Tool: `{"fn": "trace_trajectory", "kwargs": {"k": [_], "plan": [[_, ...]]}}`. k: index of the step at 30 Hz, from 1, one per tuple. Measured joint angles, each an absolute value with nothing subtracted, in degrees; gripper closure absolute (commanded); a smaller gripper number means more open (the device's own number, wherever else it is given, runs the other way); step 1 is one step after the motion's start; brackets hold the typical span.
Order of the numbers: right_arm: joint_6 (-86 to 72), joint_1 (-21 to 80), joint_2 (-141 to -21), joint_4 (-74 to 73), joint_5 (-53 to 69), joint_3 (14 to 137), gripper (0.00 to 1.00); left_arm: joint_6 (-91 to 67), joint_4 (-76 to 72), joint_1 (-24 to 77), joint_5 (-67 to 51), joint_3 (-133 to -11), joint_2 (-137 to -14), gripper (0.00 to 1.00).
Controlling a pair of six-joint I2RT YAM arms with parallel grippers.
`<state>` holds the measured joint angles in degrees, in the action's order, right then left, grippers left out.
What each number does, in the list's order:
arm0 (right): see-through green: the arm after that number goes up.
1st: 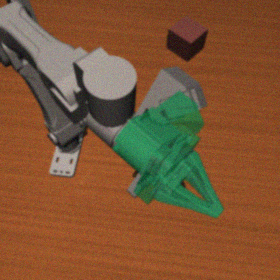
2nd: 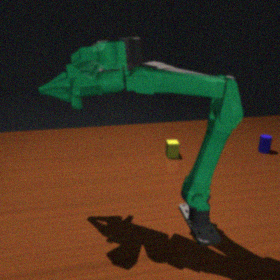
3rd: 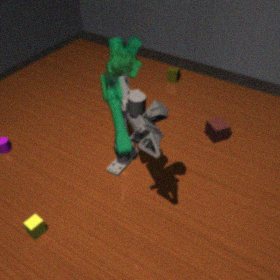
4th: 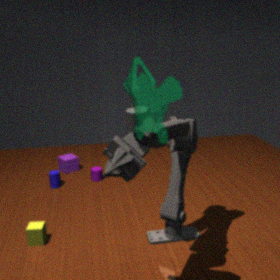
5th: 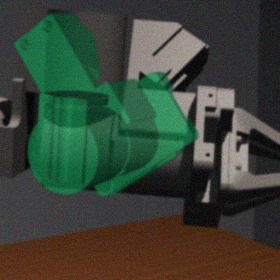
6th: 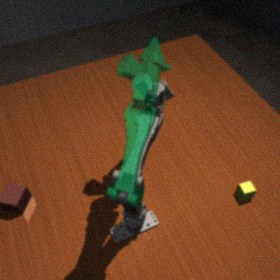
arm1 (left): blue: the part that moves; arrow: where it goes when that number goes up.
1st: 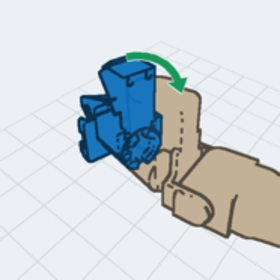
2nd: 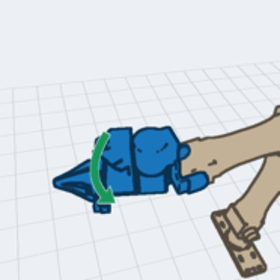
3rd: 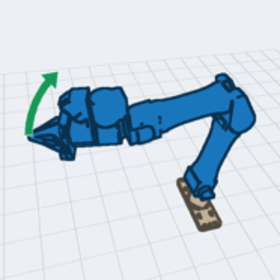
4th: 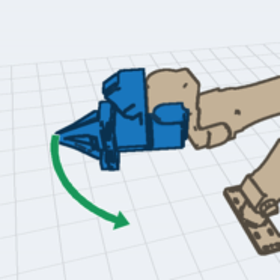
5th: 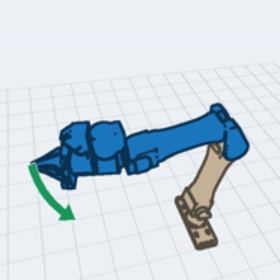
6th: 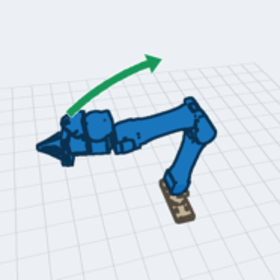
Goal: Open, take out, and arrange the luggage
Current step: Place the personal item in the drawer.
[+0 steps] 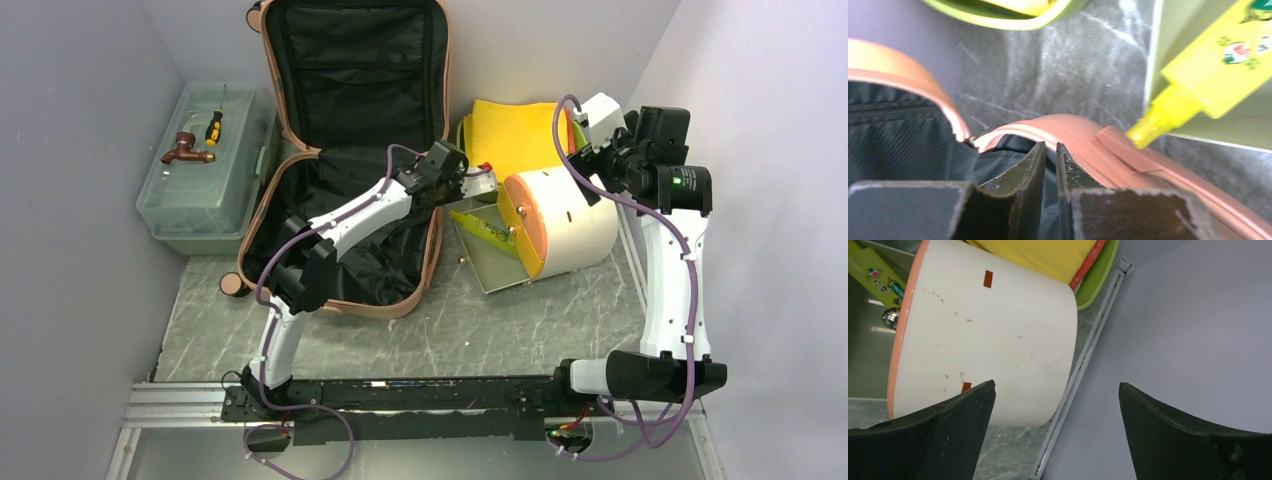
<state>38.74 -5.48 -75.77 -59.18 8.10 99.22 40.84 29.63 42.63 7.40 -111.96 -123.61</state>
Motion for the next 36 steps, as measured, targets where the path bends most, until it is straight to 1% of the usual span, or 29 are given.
{"fn": "trace_trajectory", "kwargs": {"k": [1, 3, 7, 22, 26, 32, 36], "plan": [[38.7, -5.5, -75.8, -59.3, 8.1, 99.3, 0.04, 40.7, 29.9, 42.9, 6.2, -111.7, -123.6, 0.9], [38.7, -5.5, -75.8, -59.6, 8.1, 99.3, 0.04, 40.2, 30.5, 43.3, 4.2, -111.1, -123.6, 0.95], [38.7, -5.5, -76.0, -60.0, 8.1, 99.4, 0.04, 39.5, 32.9, 43.9, -0.6, -111.0, -123.6, 1.0], [38.3, -5.5, -76.5, -59.9, 8.1, 99.5, 0.04, 37.5, 39.7, 44.4, -9.8, -111.0, -123.6, 1.0], [38.3, -5.5, -76.5, -59.9, 8.3, 99.5, 0.05, 35.6, 36.7, 44.6, -9.2, -109.1, -123.2, 1.0], [38.3, -5.4, -76.5, -59.9, 8.6, 99.5, 0.04, 33.3, 31.8, 45.9, -4.8, -107.7, -123.1, 1.0], [37.8, -5.4, -76.5, -60.0, 9.0, 99.5, 0.05, 32.6, 29.9, 46.2, -4.6, -107.7, -123.2, 1.0]]}}
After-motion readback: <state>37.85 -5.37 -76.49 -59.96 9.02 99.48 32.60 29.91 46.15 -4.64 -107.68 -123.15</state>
